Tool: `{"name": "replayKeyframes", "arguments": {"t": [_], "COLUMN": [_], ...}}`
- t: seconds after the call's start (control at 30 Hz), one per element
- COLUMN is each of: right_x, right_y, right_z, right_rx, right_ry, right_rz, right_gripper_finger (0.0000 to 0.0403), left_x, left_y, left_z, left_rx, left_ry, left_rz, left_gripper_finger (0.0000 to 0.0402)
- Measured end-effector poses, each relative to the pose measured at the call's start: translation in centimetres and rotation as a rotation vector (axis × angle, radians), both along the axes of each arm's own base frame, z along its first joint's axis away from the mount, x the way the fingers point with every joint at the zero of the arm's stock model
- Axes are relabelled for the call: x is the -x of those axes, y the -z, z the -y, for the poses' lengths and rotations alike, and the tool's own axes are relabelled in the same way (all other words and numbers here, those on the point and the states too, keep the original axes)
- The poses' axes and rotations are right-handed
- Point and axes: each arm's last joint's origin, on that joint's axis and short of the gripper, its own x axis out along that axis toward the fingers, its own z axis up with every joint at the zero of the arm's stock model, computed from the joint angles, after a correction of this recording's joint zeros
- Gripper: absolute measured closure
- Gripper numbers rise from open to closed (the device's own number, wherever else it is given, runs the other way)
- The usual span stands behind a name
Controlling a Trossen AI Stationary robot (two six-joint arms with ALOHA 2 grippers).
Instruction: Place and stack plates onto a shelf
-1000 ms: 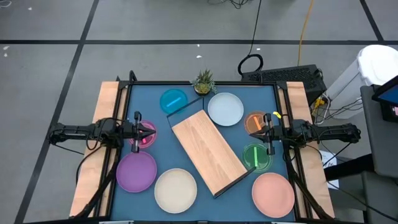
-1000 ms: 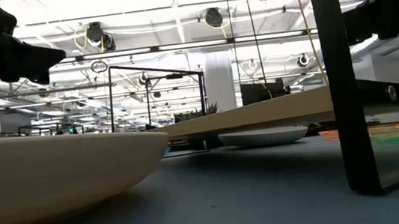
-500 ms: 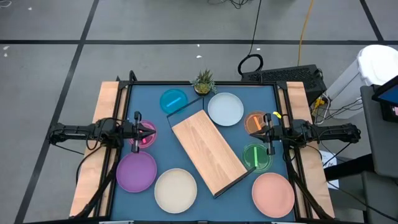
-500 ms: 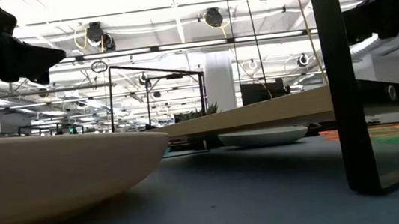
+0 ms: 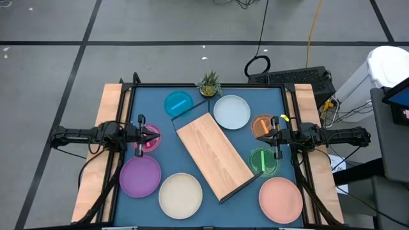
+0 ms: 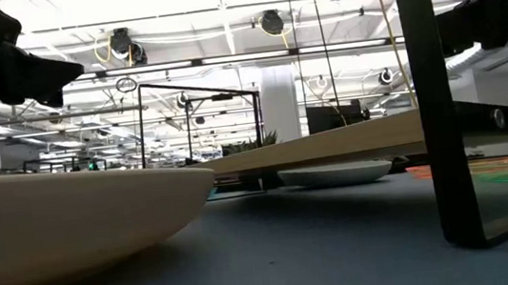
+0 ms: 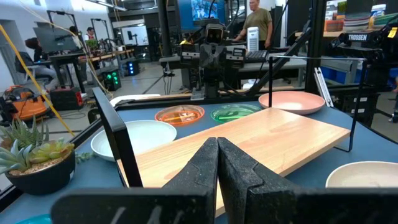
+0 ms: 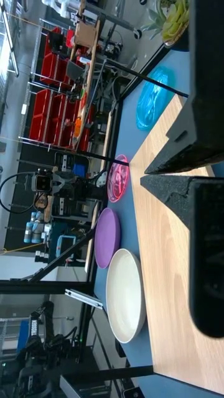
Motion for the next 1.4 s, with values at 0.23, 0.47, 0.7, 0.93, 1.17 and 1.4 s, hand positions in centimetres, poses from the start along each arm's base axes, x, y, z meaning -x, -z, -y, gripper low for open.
{"name": "replayKeyframes", "arguments": {"t": [0.23, 0.47, 0.7, 0.93, 1.17, 1.4], "right_x": [0.0, -0.2, -1.1, -2.5, -3.7, -4.8], "right_y": [0.0, -2.2, -6.8, -11.9, -17.2, -21.9], "right_z": [0.1, 0.1, 0.0, -0.1, -0.2, -0.1], "right_rx": [-0.029, -0.022, -0.018, -0.018, -0.015, -0.061], "right_ry": [0.042, 0.046, 0.047, 0.046, 0.050, 0.102], "right_rz": [-0.014, -0.081, -0.122, -0.122, -0.154, -0.176], "right_gripper_finger": [0.0403, 0.0403, 0.0403, 0.0403, 0.0403, 0.0403], "left_x": [0.0, 0.0, 0.0, 0.0, 0.0, 0.0], "left_y": [0.0, 0.0, 0.0, 0.0, 0.0, 0.0], "left_z": [0.0, 0.0, 0.0, 0.0, 0.0, 0.0], "left_rx": [0.000, 0.000, 0.000, 0.000, 0.000, 0.000], "left_ry": [0.000, 0.000, 0.000, 0.000, 0.000, 0.000], "left_rz": [0.001, 0.001, 0.001, 0.001, 0.000, 0.001], "left_gripper_finger": [0.0389, 0.0389, 0.0389, 0.0389, 0.0389, 0.0389]}}
